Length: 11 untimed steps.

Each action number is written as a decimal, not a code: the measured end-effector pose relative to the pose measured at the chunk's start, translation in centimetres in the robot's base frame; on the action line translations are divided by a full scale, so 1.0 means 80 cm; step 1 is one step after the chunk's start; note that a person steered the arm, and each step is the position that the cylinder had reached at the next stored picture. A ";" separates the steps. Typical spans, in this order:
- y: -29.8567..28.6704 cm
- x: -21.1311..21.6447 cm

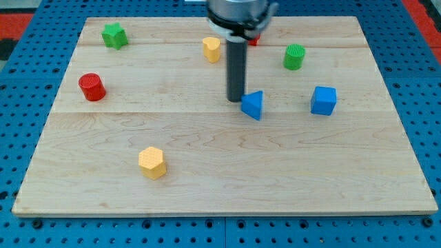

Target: Move the blue triangle to the bottom left of the blue cube

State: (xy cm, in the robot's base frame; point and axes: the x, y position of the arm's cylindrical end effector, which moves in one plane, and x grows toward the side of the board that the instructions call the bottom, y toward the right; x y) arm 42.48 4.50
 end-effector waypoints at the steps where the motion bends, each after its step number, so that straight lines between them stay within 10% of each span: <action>1: 0.047 0.039; 8: 0.119 0.130; 11: 0.008 0.094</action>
